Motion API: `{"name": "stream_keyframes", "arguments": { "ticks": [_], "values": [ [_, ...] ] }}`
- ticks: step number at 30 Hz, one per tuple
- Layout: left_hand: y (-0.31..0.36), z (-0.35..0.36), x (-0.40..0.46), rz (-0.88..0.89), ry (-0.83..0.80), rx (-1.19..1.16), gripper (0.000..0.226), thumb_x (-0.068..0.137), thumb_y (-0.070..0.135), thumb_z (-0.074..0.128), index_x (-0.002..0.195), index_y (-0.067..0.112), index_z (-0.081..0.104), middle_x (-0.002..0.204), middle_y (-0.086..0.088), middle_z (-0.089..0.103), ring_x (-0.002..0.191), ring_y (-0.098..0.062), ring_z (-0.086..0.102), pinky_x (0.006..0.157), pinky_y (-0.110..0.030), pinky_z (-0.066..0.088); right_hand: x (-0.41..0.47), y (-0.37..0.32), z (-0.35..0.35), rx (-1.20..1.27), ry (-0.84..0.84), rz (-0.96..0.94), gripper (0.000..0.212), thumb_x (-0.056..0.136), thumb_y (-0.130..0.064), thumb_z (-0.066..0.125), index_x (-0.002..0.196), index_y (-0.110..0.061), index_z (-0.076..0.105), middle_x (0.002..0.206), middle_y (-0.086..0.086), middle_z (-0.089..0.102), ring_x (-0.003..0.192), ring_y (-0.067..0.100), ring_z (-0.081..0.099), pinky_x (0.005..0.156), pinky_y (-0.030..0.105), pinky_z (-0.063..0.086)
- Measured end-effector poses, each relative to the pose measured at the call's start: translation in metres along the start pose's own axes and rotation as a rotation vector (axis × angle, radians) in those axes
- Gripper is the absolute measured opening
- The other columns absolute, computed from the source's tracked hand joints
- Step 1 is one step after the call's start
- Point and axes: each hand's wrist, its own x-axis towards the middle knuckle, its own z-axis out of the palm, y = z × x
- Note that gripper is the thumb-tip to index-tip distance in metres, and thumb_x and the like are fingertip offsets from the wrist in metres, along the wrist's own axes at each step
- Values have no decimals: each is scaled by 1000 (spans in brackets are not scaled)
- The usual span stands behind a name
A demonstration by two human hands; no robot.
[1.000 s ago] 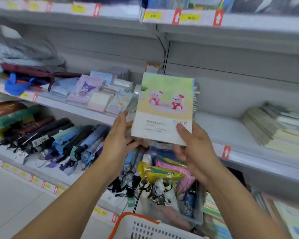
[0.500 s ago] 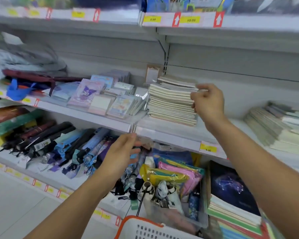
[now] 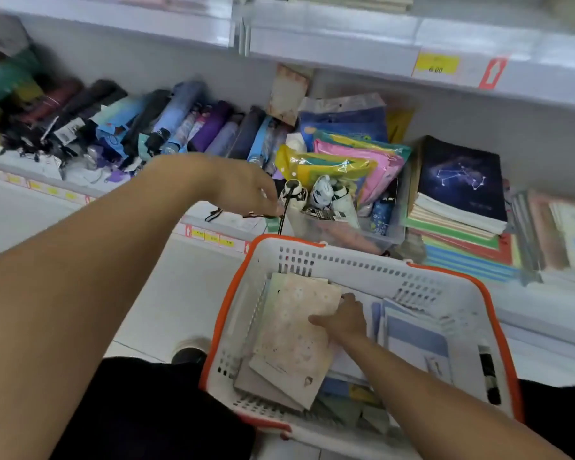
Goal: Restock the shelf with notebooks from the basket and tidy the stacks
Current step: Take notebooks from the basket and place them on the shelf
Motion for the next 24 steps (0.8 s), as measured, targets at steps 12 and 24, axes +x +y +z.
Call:
{"name": "stream_keyframes", "arguments": {
  "ticks": [12, 24],
  "values": [
    [-2, 6, 2, -16, -74, -51, 44, 92, 51, 52, 129, 26, 55, 118, 2, 64, 100, -14, 64, 95, -40, 52, 5, 7, -29, 1, 263, -480, 32, 96, -7, 60, 128, -10, 63, 131, 13, 61, 117, 33, 59, 94, 36, 47],
    [1, 3, -3, 35, -23, -307, 43, 83, 44, 68, 115, 17, 65, 109, -3, 71, 96, -23, 70, 84, -41, 58, -47, -104, -120, 1311, -370, -367, 19, 104, -25, 47, 112, -15, 61, 110, 9, 72, 87, 19, 73, 73, 34, 61]
  ]
}}
